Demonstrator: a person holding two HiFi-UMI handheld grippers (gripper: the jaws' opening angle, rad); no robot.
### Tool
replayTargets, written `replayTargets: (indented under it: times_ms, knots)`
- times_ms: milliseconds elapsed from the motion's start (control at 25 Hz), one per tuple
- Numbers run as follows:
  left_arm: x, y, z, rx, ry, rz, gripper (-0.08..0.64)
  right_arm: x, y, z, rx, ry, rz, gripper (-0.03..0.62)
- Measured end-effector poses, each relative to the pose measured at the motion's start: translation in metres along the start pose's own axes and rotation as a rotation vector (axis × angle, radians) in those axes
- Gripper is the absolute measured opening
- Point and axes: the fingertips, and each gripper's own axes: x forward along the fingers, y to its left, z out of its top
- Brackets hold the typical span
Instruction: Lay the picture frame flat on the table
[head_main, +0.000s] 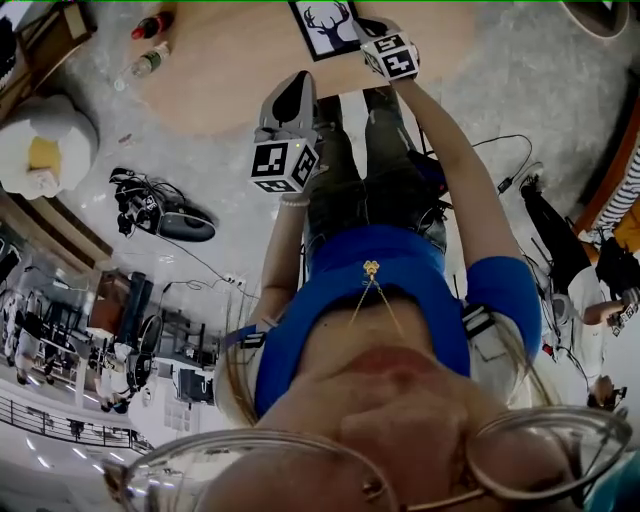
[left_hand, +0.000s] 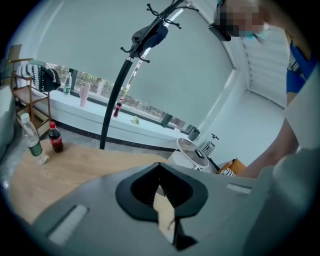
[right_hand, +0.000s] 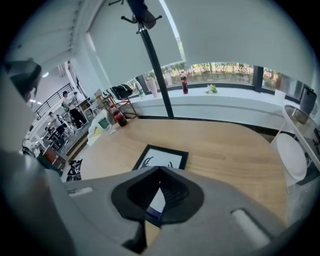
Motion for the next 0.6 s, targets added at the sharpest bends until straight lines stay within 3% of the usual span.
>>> replayTargets:
  times_ms: [280, 600]
  knots:
    - [-0.015, -0.042, 0.038, 0.044, -0.038, -0.024, -0.003, -0.071, 0.029, 0.062, -0.005, -0.104, 0.085, 0.002]
    - [-0.054, -0.101, 0.094, 0.133, -0.139, -0.051, -0.003, -0.192, 0.085, 0.144, -0.115, -0.286, 0.175, 0.002]
